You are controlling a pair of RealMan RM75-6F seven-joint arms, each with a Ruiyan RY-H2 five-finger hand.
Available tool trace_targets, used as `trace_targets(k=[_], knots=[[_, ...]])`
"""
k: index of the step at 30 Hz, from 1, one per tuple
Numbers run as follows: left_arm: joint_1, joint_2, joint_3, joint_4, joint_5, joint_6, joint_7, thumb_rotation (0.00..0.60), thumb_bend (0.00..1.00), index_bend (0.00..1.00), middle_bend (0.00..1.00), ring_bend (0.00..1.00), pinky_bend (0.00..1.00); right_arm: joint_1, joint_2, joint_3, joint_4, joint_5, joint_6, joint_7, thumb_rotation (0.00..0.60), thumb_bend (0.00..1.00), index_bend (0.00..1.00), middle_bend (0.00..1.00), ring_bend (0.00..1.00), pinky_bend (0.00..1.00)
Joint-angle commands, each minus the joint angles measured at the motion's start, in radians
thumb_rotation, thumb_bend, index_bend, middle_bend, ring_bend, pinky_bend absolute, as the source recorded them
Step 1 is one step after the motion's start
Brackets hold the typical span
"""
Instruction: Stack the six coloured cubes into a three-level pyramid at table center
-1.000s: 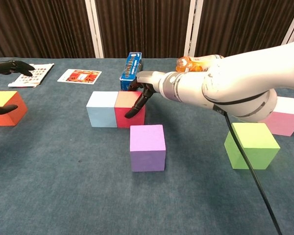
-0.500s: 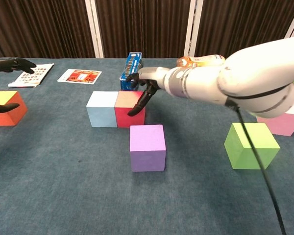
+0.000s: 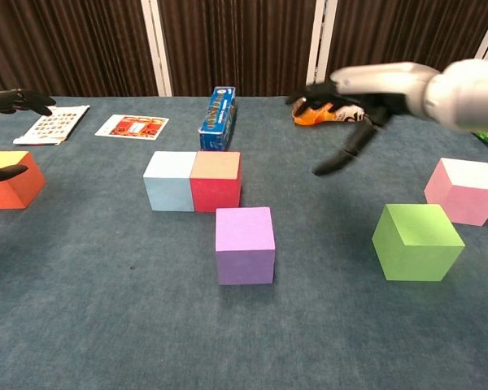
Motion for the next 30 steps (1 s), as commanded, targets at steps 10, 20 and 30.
trace_targets(k=[10, 20, 30], knots=[[0.021, 0.017, 0.006, -0.039, 0.003, 0.027, 0.01, 0.6, 0.35, 0.09, 0.1, 0.05, 0.08, -0.051, -0.081, -0.091, -0.005, -0.082, -0.002, 0.01, 0.6, 0.26, 0.22, 0.2, 0.09, 0.13], [0.046, 0.025, 0.016, -0.025, 0.016, 0.049, -0.037, 0.6, 0.35, 0.09, 0.09, 0.05, 0.08, -0.033, -0.243, -0.086, 0.02, 0.007, 0.1, -0.116, 0.6, 0.26, 0.27, 0.2, 0.1, 0.13], [0.061, 0.023, 0.023, 0.01, 0.035, 0.059, -0.1, 0.6, 0.35, 0.09, 0.09, 0.05, 0.08, -0.018, -0.423, -0.072, 0.112, 0.1, 0.212, -0.252, 0.6, 0.26, 0.38, 0.24, 0.14, 0.16]])
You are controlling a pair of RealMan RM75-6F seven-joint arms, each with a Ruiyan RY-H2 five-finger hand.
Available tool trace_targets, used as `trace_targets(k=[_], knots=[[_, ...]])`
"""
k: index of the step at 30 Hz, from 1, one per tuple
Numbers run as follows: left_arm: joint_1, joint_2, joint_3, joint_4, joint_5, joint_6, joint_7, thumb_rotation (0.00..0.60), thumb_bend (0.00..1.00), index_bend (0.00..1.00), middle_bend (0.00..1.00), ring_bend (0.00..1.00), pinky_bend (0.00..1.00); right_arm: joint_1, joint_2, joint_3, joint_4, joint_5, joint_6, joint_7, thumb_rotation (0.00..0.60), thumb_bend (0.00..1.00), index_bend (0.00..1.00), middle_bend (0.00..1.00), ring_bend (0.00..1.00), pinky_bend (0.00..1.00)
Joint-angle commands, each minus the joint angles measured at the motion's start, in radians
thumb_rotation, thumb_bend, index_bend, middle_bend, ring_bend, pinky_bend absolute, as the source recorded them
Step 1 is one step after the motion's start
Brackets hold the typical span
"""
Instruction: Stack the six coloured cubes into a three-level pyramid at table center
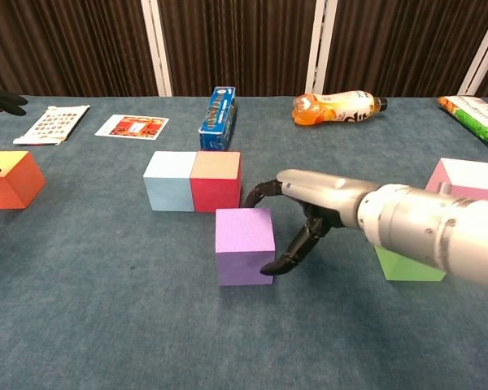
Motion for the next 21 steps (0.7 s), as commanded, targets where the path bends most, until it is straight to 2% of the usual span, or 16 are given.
trace_targets(k=[1, 4, 7, 11, 14, 18, 21], knots=[[0.003, -0.001, 0.001, 0.009, 0.005, 0.003, -0.012, 0.6, 0.35, 0.09, 0.09, 0.05, 0.08, 0.003, -0.059, 0.013, 0.045, 0.03, 0.046, -0.042, 0.6, 0.26, 0.4, 0.24, 0.15, 0.17], [0.005, -0.001, 0.0, 0.015, 0.009, 0.006, -0.023, 0.6, 0.35, 0.09, 0.09, 0.05, 0.08, 0.003, -0.098, 0.024, 0.079, 0.035, 0.085, -0.076, 0.6, 0.26, 0.47, 0.26, 0.17, 0.2], [0.009, 0.001, 0.001, 0.017, 0.014, 0.012, -0.03, 0.6, 0.35, 0.09, 0.09, 0.05, 0.08, -0.007, -0.081, 0.032, 0.052, 0.022, 0.095, -0.074, 0.6, 0.27, 0.53, 0.28, 0.18, 0.21], [0.013, 0.006, 0.002, 0.017, 0.02, 0.016, -0.038, 0.6, 0.35, 0.09, 0.09, 0.05, 0.08, -0.023, 0.036, 0.051, -0.059, 0.001, 0.088, -0.059, 0.6, 0.27, 0.54, 0.28, 0.18, 0.21], [0.014, 0.008, 0.003, 0.017, 0.022, 0.015, -0.042, 0.6, 0.35, 0.09, 0.09, 0.05, 0.08, -0.03, 0.134, 0.088, -0.113, 0.01, 0.079, -0.035, 0.6, 0.27, 0.54, 0.28, 0.18, 0.21], [0.013, 0.008, 0.002, 0.014, 0.022, 0.012, -0.038, 0.6, 0.35, 0.09, 0.09, 0.05, 0.08, -0.014, 0.2, 0.145, -0.083, 0.079, 0.033, -0.003, 0.6, 0.27, 0.54, 0.28, 0.18, 0.21], [0.011, 0.009, 0.0, 0.01, 0.019, 0.009, -0.03, 0.6, 0.35, 0.09, 0.09, 0.05, 0.08, 0.007, 0.212, 0.173, -0.028, 0.124, -0.017, 0.023, 0.6, 0.27, 0.54, 0.28, 0.18, 0.21]])
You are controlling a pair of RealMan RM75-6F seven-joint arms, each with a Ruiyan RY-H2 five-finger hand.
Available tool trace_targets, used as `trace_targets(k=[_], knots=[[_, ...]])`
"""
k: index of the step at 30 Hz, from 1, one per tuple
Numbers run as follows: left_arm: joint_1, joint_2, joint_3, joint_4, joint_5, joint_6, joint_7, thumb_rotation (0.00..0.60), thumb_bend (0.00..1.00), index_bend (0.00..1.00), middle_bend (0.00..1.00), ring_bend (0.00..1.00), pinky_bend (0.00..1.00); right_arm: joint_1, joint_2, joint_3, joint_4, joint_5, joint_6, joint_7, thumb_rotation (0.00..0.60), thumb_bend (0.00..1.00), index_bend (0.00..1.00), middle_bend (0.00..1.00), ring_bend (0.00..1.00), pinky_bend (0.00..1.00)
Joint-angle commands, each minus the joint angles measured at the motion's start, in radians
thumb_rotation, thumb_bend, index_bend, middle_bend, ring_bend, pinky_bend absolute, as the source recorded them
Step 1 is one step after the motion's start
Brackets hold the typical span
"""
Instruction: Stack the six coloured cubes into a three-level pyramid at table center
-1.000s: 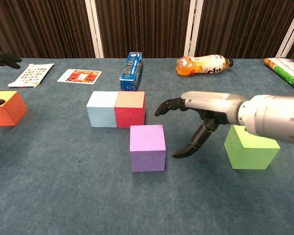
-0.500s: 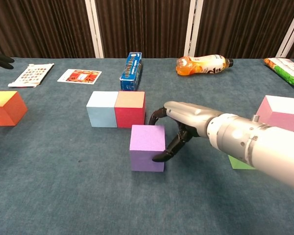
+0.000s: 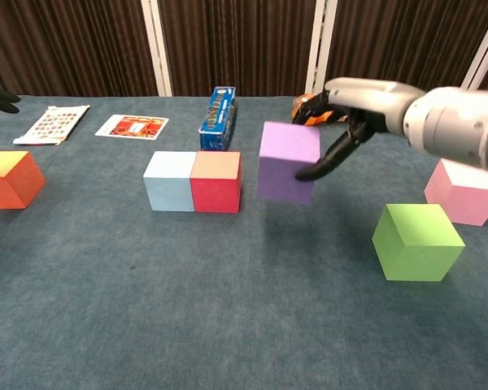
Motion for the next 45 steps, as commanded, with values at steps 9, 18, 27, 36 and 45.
trace_targets(k=[9, 18, 27, 36, 45], knots=[[-0.008, -0.004, -0.009, -0.004, -0.02, -0.02, 0.017, 0.6, 0.35, 0.09, 0.09, 0.05, 0.08, 0.115, -0.055, 0.043, 0.275, 0.151, -0.192, 0.044, 0.6, 0.27, 0.53, 0.28, 0.18, 0.21], [-0.008, -0.01, -0.01, 0.01, -0.033, -0.032, 0.013, 0.6, 0.35, 0.09, 0.09, 0.05, 0.08, 0.183, -0.134, 0.04, 0.404, 0.185, -0.259, 0.051, 0.6, 0.28, 0.51, 0.28, 0.18, 0.21], [-0.006, -0.017, -0.008, 0.027, -0.034, -0.041, -0.009, 0.6, 0.35, 0.09, 0.09, 0.05, 0.08, 0.208, -0.162, 0.02, 0.449, 0.203, -0.273, 0.049, 0.6, 0.28, 0.5, 0.28, 0.18, 0.21], [-0.009, -0.025, -0.007, 0.039, -0.033, -0.049, -0.019, 0.6, 0.35, 0.09, 0.08, 0.04, 0.08, 0.226, -0.179, 0.005, 0.478, 0.205, -0.288, 0.047, 0.6, 0.28, 0.48, 0.28, 0.17, 0.18], [-0.008, -0.027, -0.008, 0.045, -0.034, -0.051, -0.026, 0.6, 0.35, 0.09, 0.08, 0.04, 0.08, 0.239, -0.187, -0.001, 0.495, 0.199, -0.302, 0.055, 0.6, 0.28, 0.48, 0.28, 0.16, 0.17]])
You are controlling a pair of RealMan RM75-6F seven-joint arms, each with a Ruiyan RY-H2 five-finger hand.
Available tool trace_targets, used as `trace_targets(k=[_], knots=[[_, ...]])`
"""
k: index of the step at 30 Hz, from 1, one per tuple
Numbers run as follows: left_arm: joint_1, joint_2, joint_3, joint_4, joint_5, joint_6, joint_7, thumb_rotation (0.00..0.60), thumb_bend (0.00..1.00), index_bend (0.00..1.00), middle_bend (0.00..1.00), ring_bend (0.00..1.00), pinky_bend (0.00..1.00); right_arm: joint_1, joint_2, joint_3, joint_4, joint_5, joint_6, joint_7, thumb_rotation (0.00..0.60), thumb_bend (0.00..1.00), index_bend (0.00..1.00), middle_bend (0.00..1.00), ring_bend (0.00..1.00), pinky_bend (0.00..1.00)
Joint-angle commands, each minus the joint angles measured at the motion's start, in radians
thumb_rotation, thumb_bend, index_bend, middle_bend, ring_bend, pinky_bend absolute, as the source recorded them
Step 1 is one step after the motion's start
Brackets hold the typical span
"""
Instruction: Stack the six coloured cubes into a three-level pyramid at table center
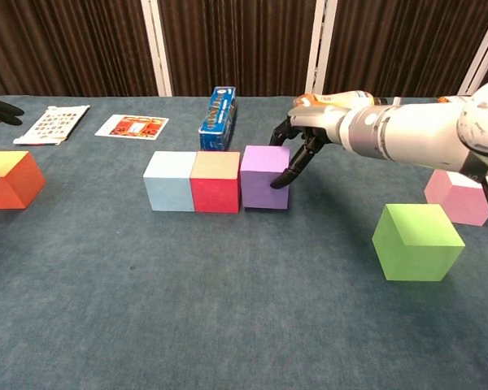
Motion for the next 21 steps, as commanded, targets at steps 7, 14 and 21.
trace_targets(k=[7, 14, 21], knots=[[0.0, -0.003, 0.001, 0.004, 0.0, -0.003, -0.001, 0.6, 0.35, 0.09, 0.08, 0.04, 0.08, 0.011, -0.004, -0.004, 0.008, 0.0, -0.007, 0.005, 0.6, 0.28, 0.47, 0.28, 0.16, 0.16], [-0.007, -0.005, -0.002, 0.011, 0.001, -0.013, -0.009, 0.6, 0.35, 0.09, 0.08, 0.04, 0.08, 0.014, -0.006, -0.008, 0.008, -0.001, -0.003, 0.009, 0.6, 0.28, 0.47, 0.27, 0.15, 0.15], [-0.015, -0.012, -0.008, 0.016, 0.003, -0.014, -0.007, 0.6, 0.35, 0.09, 0.08, 0.04, 0.08, 0.018, -0.008, -0.01, 0.005, -0.006, 0.007, 0.008, 0.6, 0.28, 0.46, 0.27, 0.15, 0.15]])
